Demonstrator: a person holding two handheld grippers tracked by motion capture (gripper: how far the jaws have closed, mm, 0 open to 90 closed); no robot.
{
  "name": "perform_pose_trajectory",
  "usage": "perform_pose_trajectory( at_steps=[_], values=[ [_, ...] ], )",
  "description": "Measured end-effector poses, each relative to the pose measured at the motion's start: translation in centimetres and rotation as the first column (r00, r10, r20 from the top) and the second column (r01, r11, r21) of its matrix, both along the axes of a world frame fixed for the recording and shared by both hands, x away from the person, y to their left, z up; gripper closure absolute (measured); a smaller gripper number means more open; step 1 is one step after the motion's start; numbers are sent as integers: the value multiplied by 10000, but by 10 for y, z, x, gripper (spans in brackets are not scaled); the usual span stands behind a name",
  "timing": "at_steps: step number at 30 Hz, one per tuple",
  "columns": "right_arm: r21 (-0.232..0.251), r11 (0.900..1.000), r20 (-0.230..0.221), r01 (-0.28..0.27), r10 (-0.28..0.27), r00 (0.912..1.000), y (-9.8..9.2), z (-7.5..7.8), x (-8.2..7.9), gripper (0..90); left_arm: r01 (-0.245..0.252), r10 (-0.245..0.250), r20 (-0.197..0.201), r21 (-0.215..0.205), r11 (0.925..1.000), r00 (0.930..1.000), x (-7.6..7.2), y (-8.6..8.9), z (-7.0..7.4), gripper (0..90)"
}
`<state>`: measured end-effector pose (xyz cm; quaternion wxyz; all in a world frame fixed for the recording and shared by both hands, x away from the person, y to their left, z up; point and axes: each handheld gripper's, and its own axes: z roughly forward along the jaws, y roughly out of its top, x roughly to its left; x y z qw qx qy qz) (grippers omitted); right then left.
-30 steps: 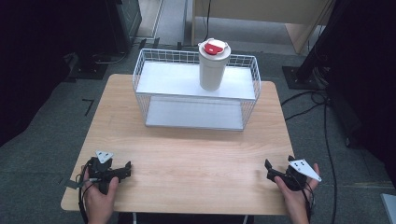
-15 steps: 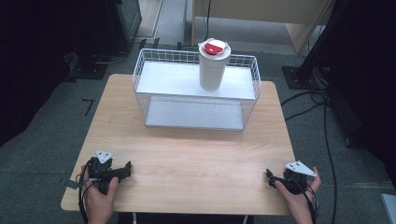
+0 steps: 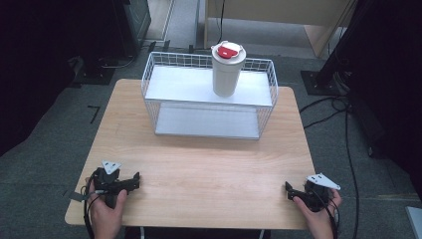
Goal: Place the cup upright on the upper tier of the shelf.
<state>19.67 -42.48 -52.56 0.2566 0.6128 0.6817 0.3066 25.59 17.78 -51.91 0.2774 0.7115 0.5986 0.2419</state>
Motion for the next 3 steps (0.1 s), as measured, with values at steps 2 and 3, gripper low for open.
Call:
perform_pose_trajectory(
  at_steps=[2,3],
  values=[
    [-16,10000,11,-8,8,10000,0,0,0,122,3,-3,1,-3,10000,10000,0,0,0,0],
    [-34,10000,29,-11,11,10000,0,0,0,122,0,0,3,-5,10000,10000,0,0,0,0]
  ],
)
